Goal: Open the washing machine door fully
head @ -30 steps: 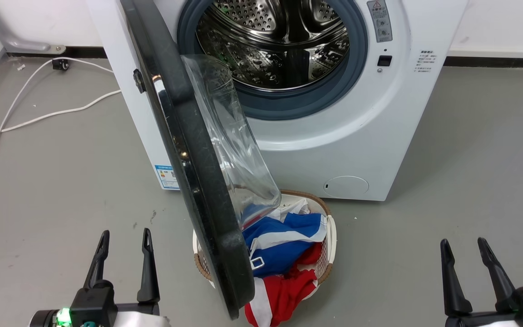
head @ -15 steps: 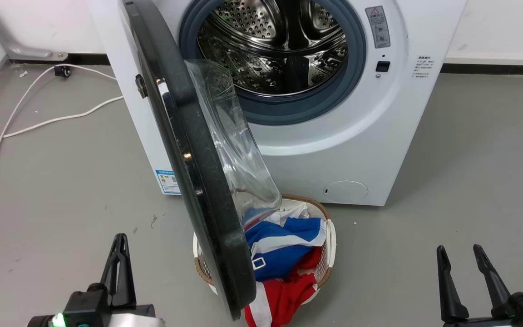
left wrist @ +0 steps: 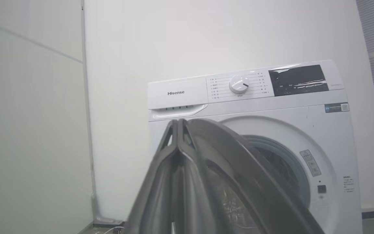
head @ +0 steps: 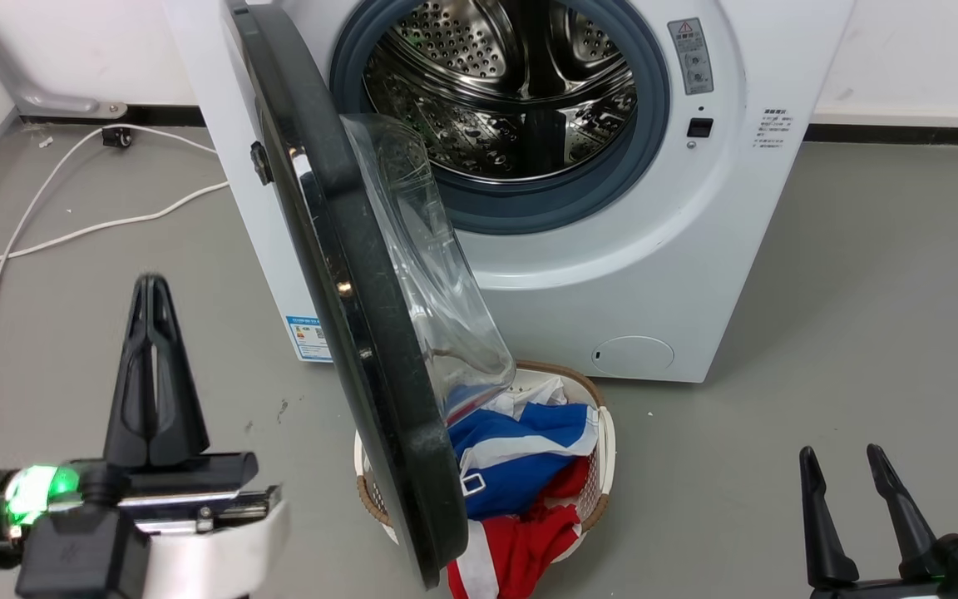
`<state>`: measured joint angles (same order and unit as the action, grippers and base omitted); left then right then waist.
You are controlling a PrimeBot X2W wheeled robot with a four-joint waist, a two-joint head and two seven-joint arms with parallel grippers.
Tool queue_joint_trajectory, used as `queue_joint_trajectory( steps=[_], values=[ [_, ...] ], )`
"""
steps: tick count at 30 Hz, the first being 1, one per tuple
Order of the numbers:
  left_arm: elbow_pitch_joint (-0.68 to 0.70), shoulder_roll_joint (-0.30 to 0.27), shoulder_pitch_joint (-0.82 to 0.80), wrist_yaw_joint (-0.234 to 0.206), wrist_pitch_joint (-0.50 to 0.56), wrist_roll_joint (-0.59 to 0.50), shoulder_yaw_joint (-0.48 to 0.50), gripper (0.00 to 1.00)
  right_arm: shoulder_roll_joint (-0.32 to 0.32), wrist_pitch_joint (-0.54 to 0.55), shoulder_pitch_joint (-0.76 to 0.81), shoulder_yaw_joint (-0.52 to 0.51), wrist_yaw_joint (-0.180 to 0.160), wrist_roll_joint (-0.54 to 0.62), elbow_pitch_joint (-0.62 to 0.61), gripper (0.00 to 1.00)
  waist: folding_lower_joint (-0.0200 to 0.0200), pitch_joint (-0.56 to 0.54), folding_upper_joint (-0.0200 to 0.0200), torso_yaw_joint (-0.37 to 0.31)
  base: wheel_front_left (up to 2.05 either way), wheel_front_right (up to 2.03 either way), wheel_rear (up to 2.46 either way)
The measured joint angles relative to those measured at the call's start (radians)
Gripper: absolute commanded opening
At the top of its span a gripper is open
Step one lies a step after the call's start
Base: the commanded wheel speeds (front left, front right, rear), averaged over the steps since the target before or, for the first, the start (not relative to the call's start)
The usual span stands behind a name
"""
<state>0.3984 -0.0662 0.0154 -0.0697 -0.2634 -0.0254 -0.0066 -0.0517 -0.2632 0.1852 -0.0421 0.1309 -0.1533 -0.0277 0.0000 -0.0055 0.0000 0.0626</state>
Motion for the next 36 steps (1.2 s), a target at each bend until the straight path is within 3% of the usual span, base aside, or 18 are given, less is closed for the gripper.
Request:
queue_joint_trajectory(
  steps=[5,9,16,23,36],
  values=[
    [0.101,-0.002,-0.031,0.019,0.0,-0.026,-0.097,0.0,0.0,0.0,0.0,0.006,0.0,0.0,0.0,1.0,0.0,-0.005,0.0,-0.006,0.0,0.0,0.0],
    [0.123,-0.003,-0.053,0.063,-0.001,-0.034,-0.201,0.0,0.0,0.0,0.003,0.011,0.0,-0.002,0.001,1.0,0.0,-0.008,0.0,-0.009,0.0,0.0,0.0],
    [0.088,-0.004,-0.067,0.125,-0.001,-0.041,-0.36,0.0,0.0,0.0,0.005,0.019,0.0,-0.002,0.002,1.0,0.0,-0.012,0.0,-0.014,0.0,0.0,0.0],
    [0.008,-0.004,-0.063,0.152,-0.001,-0.028,-0.472,0.0,0.0,0.0,0.005,0.021,0.0,-0.002,0.003,1.0,0.0,-0.007,0.0,-0.012,0.0,0.0,0.0],
    [-0.186,-0.035,0.011,0.164,-0.001,0.002,-0.533,0.0,0.0,0.0,-0.006,0.027,0.0,0.006,0.01,1.0,0.0,0.017,0.0,-0.005,0.0,0.0,0.0]
  ],
)
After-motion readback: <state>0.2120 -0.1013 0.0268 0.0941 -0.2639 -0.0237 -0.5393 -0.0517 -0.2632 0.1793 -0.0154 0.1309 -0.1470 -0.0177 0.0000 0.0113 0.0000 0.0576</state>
